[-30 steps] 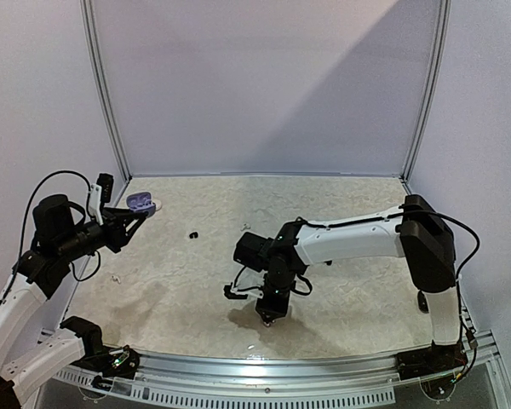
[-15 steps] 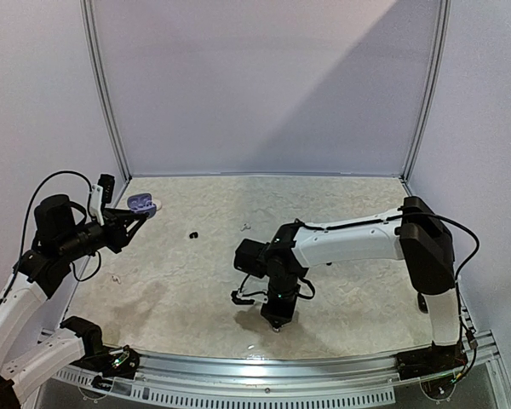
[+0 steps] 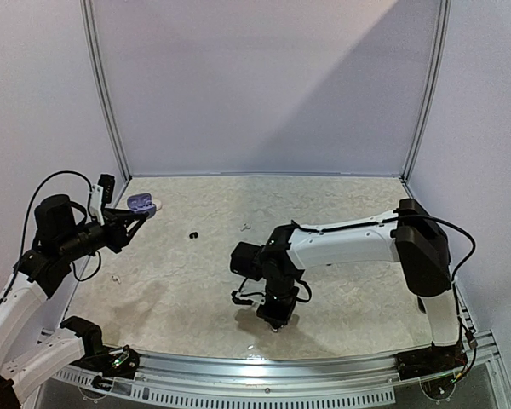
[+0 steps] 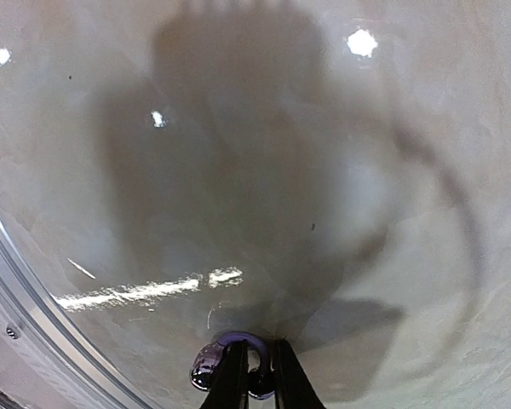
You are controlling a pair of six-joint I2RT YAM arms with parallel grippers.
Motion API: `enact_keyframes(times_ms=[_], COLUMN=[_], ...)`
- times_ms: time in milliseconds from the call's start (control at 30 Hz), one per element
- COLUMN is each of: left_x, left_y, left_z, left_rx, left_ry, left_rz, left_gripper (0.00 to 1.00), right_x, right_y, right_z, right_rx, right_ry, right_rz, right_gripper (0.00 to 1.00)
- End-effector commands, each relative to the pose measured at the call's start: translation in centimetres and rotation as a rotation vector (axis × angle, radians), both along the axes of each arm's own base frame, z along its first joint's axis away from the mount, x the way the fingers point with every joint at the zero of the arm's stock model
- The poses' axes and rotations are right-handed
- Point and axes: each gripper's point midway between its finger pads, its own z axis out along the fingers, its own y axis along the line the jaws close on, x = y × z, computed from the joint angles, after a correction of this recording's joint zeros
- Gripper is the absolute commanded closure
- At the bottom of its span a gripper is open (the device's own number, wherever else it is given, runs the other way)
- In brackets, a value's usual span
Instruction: Insert the wireless bluetooth earbuds into the charging case
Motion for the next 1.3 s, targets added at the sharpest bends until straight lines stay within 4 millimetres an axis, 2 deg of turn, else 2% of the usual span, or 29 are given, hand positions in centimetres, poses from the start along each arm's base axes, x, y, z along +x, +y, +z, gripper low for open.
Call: enact_keyframes(times_ms=[0,267,533,767,900,1067,1267], left_x=[0.1,0.1,0.3,0.1,-0.1,-0.7,-2.0], left_y=[0.3,0.2,0.0,-0.4,-1.0,-2.7,-5.3], left_z=[-0.3,-0.2,0.0,-0.2,-0.3,1.2,3.4], left_rx=[0.012,0.017,0.019,-0.002,-0.014,-0.038,-0.070], left_ry=[-0.001,-0.012,-0.020,-0.005,0.003,-0.063,-0.186], left_rz=[0.008,0.005,-0.006,-0.032,-0.063,-0.135,-0.255], left_gripper=[1.00,1.00,1.00,1.00,1.00,1.00,1.00], right_x=[0.3,2.9,5.1,7.8,9.7,11.3,9.9], right_y=[0.2,3.2,3.2,5.1,6.9,9.8,13.4], right_z=[-1.7,3.0,5.0,9.5,14.4,23.7,32.8], right_rx=[-0.041,0.111,0.127,0.239,0.339,0.566,0.820], right_ry=[-0.028,-0.165,-0.296,-0.449,-0.559,-0.703,-0.856], right_rz=[-0.035,-0.097,-0.102,-0.106,-0.131,-0.177,-0.107], right_gripper=[0.93,1.00,1.00,1.00,1.00,1.00,1.00])
